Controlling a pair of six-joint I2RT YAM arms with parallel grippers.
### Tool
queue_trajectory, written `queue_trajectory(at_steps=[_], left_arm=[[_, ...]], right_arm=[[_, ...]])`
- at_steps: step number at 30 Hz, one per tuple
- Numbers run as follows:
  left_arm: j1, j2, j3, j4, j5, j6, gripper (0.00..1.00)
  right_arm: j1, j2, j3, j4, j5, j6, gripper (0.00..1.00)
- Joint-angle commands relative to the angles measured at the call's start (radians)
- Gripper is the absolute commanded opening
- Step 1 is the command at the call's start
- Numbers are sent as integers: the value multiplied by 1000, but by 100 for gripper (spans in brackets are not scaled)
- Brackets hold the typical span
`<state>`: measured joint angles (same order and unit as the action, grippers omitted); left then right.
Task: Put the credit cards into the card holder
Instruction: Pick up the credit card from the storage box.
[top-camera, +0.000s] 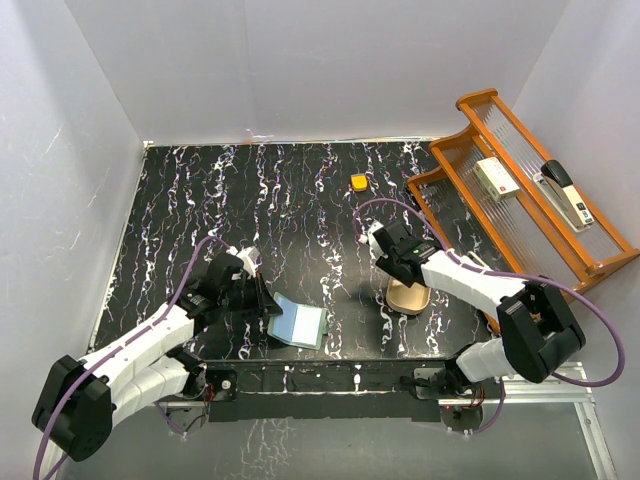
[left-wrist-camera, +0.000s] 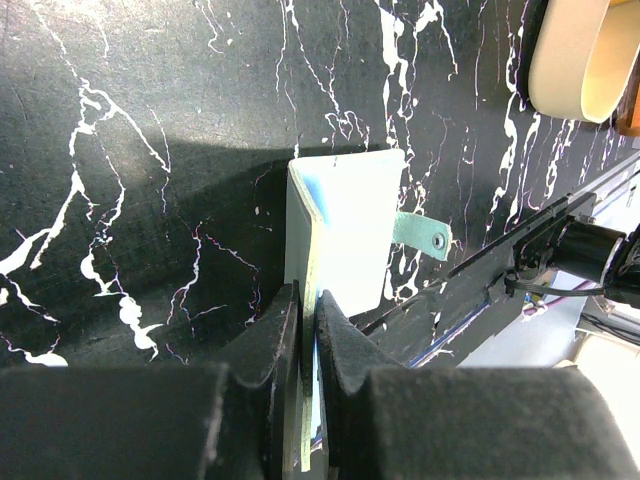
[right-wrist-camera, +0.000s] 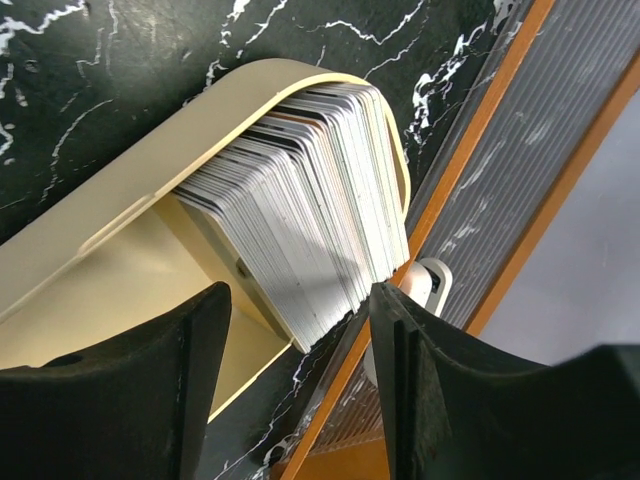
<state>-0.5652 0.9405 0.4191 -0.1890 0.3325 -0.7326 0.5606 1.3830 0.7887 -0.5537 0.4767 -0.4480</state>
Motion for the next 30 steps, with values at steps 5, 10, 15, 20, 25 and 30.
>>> queue_trajectory(at_steps=[5,10,15,20,25,30], left_arm=[[0,-16,25,-19,12,7,0],[0,-22,13,-7,8,-9,0],[0,-25,6,-3,11,-17,0],[0,-27,7,-7,7,-16,0],[0,-33,6,-9,4,-21,0],[0,-35,4,-9,4,-21,0]], right_arm=[[-12,-1,-14,134,79,-57,50],[-14,-15,4,117,68,-63,44],[-16,-28,22,104,67,-67,40],[-18,-23,24,102,59,-70,37],[-18,-22,35,73,68,-72,33],[-18,-42,32,69,72,-68,26]])
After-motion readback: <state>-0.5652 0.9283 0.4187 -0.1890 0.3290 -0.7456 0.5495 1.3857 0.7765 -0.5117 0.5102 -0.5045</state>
